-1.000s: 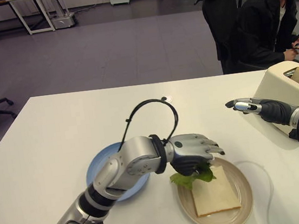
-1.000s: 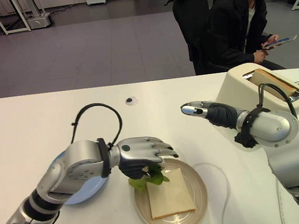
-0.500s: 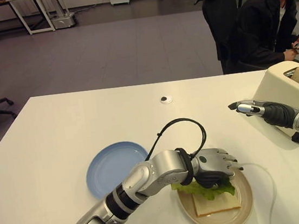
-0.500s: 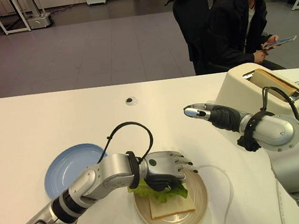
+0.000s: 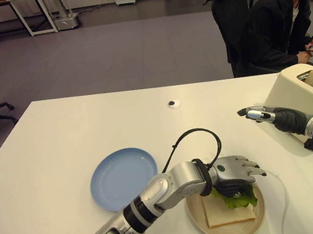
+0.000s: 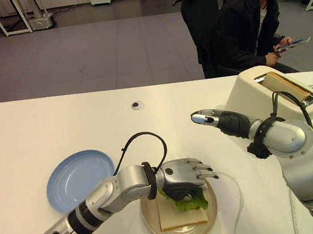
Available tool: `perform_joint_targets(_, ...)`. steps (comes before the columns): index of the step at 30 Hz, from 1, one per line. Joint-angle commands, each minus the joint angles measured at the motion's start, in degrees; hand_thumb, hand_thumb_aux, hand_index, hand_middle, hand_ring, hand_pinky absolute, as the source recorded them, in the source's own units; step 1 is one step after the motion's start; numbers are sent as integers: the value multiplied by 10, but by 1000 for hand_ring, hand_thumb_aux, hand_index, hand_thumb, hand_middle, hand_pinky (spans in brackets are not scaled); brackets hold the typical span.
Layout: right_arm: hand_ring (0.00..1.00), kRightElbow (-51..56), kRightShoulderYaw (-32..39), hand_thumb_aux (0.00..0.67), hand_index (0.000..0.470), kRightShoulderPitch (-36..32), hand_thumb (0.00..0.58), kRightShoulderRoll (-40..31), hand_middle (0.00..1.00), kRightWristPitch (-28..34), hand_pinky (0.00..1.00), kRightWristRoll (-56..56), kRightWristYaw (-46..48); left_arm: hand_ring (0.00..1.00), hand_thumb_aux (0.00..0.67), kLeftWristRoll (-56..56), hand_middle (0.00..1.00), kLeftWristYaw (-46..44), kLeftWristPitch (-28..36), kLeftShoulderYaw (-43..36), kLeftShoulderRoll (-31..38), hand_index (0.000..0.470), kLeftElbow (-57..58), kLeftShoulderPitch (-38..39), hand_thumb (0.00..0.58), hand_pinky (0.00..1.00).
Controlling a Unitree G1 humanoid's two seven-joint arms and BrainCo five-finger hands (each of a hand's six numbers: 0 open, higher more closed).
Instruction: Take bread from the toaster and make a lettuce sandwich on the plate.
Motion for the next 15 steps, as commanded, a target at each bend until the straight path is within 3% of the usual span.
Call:
perform_joint_targets(1, 0, 1, 8, 0, 0, -3, 0, -7, 0, 0, 0, 0, 5, 0, 670, 1, 0, 7, 11, 20, -11, 470, -16, -15, 580, 0)
perform_joint_targets(15, 0, 5, 12, 0, 0, -9, 0, -8, 0, -4, 0, 1, 10, 0, 670, -4, 0, -15, 23, -2, -5, 470, -35, 15, 580, 0)
